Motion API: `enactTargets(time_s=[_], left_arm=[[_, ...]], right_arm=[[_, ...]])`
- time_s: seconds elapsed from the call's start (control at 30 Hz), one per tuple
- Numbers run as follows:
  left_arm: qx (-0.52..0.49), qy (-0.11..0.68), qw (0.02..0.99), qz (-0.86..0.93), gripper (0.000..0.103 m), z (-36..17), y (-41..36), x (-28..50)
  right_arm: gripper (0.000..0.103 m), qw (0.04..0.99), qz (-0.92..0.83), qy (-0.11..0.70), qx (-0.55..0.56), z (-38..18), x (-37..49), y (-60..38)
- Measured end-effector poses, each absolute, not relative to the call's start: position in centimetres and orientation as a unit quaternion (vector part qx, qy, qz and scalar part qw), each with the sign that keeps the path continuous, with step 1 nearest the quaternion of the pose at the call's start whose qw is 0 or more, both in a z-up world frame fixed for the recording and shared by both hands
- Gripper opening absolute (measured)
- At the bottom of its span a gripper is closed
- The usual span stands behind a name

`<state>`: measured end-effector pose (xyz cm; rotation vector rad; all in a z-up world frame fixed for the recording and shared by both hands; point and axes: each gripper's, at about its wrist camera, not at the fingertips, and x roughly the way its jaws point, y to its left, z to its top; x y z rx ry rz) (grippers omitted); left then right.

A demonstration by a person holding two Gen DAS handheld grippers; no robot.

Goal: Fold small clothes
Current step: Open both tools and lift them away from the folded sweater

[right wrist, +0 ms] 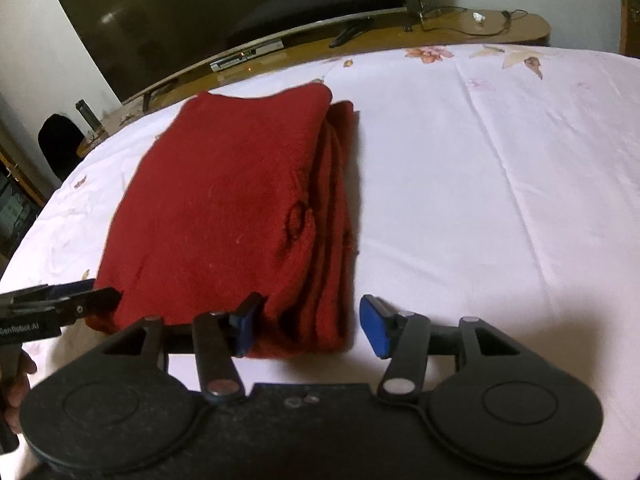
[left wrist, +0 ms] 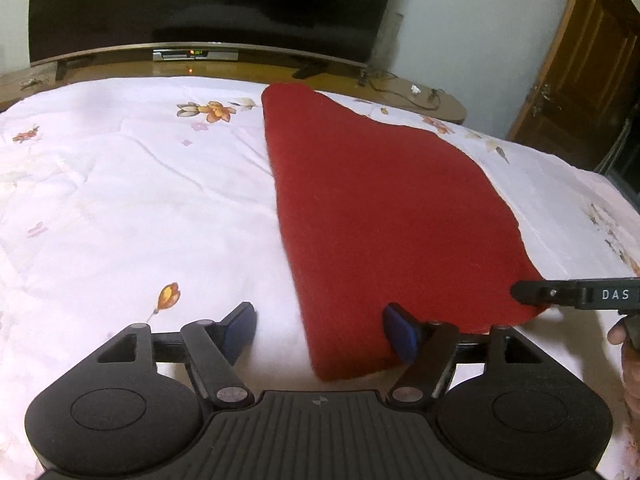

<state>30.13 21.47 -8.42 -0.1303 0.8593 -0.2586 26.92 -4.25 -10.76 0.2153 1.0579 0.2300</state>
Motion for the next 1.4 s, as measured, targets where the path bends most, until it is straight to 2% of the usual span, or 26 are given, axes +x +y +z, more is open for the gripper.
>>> enactTargets(time_s=[0.47, 0.7, 0.77, 0.83, 0.9, 0.97, 1.03, 1.07, 1.13, 1.3, 1.4], left_arm=[[-0.073, 0.408, 0.901, -0.129, 0.071, -7.5, 21.9, 29.2], [-0.091, 0.392, 0.909, -0.114, 0.071, -4.5, 20.9, 23.7], [-0.09, 0.385, 0.912, -0.109, 0.072, -3.4, 20.5, 21.2], [-0.082, 0.378, 0.917, -0.101, 0.082, -2.5, 19.9, 19.1], [-0.068, 0.372, 0.921, -0.091, 0.089, -1.7, 19.0, 16.8], [-0.05, 0.368, 0.924, -0.089, 0.09, -0.9, 17.8, 14.3], [-0.038, 0.364, 0.927, -0.085, 0.092, -0.2, 16.9, 12.2], [-0.033, 0.362, 0.928, -0.082, 0.093, 0.4, 16.3, 10.9], [-0.033, 0.355, 0.93, -0.085, 0.103, 1.5, 15.5, 8.9], [-0.026, 0.325, 0.941, -0.094, 0.103, 5.4, 13.7, 4.2], [-0.021, 0.309, 0.946, -0.094, 0.103, 7.4, 12.8, 2.2]], right_arm=[[0.053, 0.868, 0.125, 0.466, 0.118, -8.3, 26.6, -4.4], [0.054, 0.875, 0.095, 0.469, 0.08, -5.6, 22.7, -5.1], [0.06, 0.878, 0.094, 0.463, 0.08, -4.2, 20.5, -5.7], [0.069, 0.882, 0.091, 0.455, 0.078, -2.8, 18.4, -6.3], [0.071, 0.888, 0.09, 0.445, 0.071, -1.5, 16.0, -6.9], [0.073, 0.892, 0.086, 0.439, 0.063, -0.4, 13.7, -7.3], [0.086, 0.895, 0.08, 0.434, 0.061, 0.5, 11.7, -7.6], [0.087, 0.897, 0.078, 0.431, 0.057, 1.0, 10.5, -7.7], [0.091, 0.9, 0.078, 0.426, 0.05, 1.9, 8.7, -7.8], [0.101, 0.908, 0.065, 0.412, 0.03, 5.0, 4.1, -7.3], [0.102, 0.914, 0.055, 0.402, 0.021, 6.7, 2.3, -6.9]])
